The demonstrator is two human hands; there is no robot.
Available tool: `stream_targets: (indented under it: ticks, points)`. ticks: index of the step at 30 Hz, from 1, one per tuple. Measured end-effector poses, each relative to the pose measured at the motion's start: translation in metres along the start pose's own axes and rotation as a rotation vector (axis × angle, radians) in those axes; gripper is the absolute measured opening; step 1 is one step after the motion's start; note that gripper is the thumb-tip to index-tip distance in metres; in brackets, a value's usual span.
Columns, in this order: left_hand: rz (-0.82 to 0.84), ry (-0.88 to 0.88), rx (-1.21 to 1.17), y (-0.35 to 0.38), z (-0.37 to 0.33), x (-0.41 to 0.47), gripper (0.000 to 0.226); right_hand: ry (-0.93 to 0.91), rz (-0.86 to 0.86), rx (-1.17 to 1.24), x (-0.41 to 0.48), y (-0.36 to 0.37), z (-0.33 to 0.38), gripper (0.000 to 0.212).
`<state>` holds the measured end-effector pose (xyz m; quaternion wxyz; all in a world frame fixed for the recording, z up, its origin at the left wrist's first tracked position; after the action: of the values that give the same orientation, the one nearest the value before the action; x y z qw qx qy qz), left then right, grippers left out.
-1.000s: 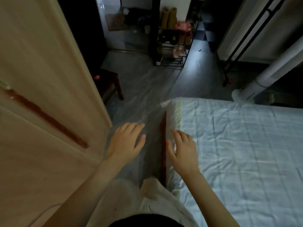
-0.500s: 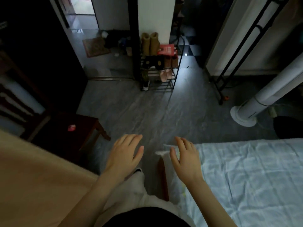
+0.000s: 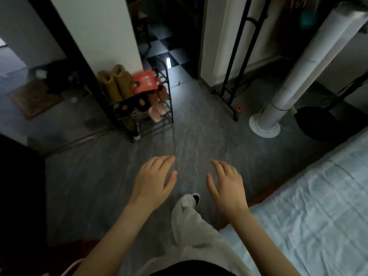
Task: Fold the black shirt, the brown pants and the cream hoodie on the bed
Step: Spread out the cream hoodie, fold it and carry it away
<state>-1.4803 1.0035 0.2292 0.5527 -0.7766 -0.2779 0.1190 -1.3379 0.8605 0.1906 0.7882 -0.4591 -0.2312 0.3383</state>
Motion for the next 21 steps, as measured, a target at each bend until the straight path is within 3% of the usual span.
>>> stream_targets:
  ticks: [8, 15, 21]
  points:
    - [0.092, 0.199, -0.032, 0.030, -0.014, 0.210, 0.055, 0.165, -0.045, -0.055, 0.159, -0.027, -0.055, 0.057]
    - [0.102, 0.466, -0.119, 0.056, -0.102, 0.378, 0.050, 0.376, -0.244, -0.066, 0.250, -0.092, -0.137, 0.053]
    - [0.274, 0.704, -0.093, 0.139, -0.186, 0.495, 0.055, 0.636, -0.320, -0.070, 0.310, -0.111, -0.239, 0.061]
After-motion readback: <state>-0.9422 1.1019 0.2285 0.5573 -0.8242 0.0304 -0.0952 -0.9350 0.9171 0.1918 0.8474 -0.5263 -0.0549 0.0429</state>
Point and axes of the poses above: each hand's wrist, its own x-axis towards the middle knuckle, its own y-axis out of the palm, z = x × y, the point moved 8 cm from there along x, towards the middle knuckle, and after that the axes turned 2 degrees about -z, right-handed, at the moved point
